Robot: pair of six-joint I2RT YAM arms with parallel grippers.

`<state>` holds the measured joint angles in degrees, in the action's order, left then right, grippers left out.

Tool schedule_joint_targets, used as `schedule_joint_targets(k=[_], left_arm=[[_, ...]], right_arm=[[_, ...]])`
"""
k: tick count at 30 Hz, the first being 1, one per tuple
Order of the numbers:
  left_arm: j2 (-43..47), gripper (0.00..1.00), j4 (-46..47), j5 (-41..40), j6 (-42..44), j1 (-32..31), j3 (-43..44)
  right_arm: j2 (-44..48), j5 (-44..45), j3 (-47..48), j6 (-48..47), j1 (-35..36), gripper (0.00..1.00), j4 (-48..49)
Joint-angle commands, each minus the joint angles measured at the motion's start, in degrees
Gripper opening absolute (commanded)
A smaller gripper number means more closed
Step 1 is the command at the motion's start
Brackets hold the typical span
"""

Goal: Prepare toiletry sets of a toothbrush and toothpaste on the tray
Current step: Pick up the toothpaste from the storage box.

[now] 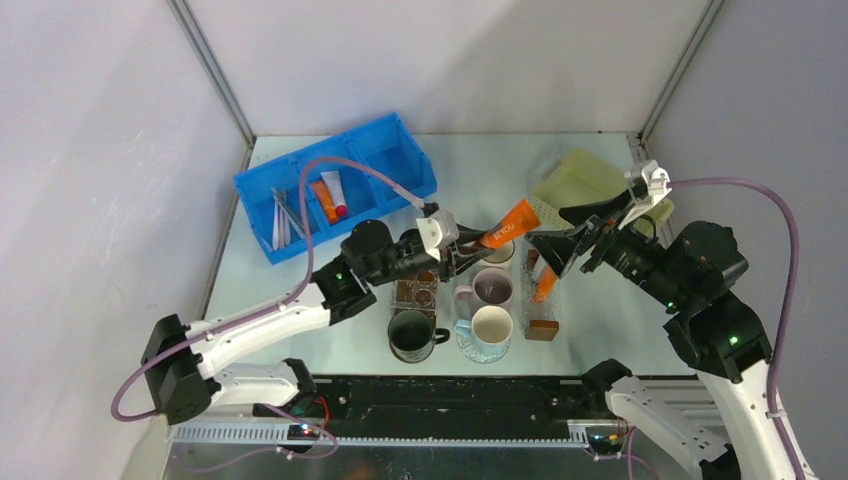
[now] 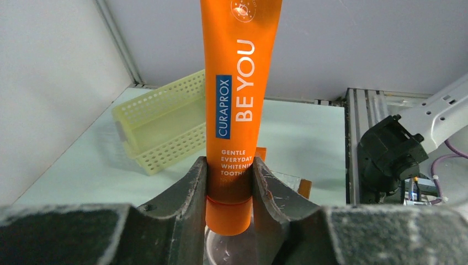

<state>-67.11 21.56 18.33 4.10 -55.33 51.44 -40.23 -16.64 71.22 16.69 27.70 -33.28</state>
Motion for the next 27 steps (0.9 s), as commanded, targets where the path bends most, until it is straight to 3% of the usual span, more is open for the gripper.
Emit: schedule_joint_targets(k=[1, 10, 19, 22, 25, 27], left_arm=[[-0.66, 0.00, 5.19, 0.72, 2.27, -2.23, 3.55], [-2.25, 0.00, 7.11, 0.66, 2.17, -4.40, 4.66], [-3.59, 0.00, 8.09, 0.24, 1.81, -5.21, 5.30], [-3.92, 0.01, 8.36, 0.05, 1.78, -5.35, 5.22], [-4.15, 0.07, 8.08, -0.82, 1.75, -5.41, 5.02], [-4.31, 0.17, 7.62, -1.55, 1.82, -5.39, 4.64]], right_arm=[[-1.13, -0.39, 2.11, 3.64, -0.37, 0.87, 5.09], [-2.11, 0.54, 0.45, 5.71, -0.67, 0.73, 6.30], [-1.72, -0.15, -1.70, 6.34, -0.70, 0.40, 7.13], [-1.31, -0.20, -2.06, 6.00, -0.73, 0.22, 6.30], [-0.59, 0.44, -2.19, 5.32, -0.72, 0.01, 5.04], [0.00, 1.41, -2.27, 4.52, -0.77, 0.00, 3.43]])
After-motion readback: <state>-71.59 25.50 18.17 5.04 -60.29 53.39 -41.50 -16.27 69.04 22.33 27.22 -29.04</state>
